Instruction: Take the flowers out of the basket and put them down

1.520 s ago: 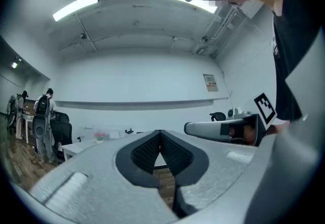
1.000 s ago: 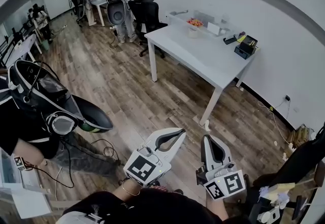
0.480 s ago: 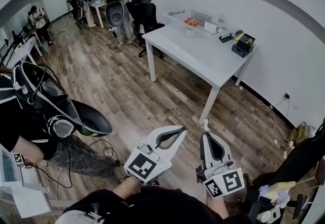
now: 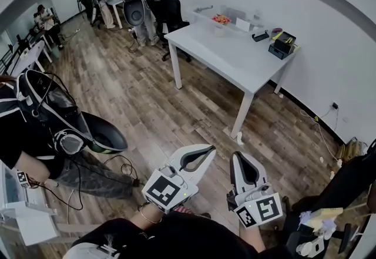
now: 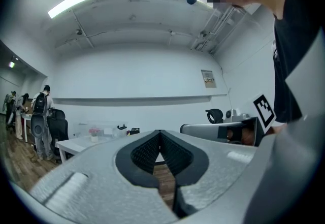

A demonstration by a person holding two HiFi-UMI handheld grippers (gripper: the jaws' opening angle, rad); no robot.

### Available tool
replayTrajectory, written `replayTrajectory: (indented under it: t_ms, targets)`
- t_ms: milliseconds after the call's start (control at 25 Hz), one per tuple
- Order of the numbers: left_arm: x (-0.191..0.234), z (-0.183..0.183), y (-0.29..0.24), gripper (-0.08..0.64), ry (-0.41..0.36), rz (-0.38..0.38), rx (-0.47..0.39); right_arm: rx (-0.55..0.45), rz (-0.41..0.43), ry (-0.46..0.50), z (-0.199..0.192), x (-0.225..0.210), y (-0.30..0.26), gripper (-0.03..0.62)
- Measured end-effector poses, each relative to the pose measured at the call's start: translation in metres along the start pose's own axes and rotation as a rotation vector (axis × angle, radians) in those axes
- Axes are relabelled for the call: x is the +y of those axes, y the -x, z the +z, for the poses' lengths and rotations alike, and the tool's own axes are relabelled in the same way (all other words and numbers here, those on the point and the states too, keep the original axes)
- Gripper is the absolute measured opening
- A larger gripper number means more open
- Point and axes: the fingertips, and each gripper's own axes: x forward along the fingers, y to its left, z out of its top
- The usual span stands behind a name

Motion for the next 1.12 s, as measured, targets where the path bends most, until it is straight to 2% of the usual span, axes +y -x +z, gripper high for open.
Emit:
replayTrajectory:
  t_ms: [320,600,840,1120]
  targets:
    - [0.0,-0.001,-0.012,0.003,0.007,0.011,0.017,0.002,0.018,-0.034,-0.002,-0.006,0.002,0.014]
    - [0.014,-0.001,-0.037,0.003,-0.001,-0.015,0.006,0.011,-0.008,-0.026,0.0,-0.027,-0.011,0.014]
    - [0.036,0.0,-0.063,0.003,-0.001,-0.047,0.003,0.015,-0.026,-0.016,0.004,-0.048,-0.037,0.014]
    - [0.076,-0.003,-0.084,0.003,0.011,-0.043,-0.001,0.028,-0.015,-0.015,-0.001,-0.063,-0.08,0.014]
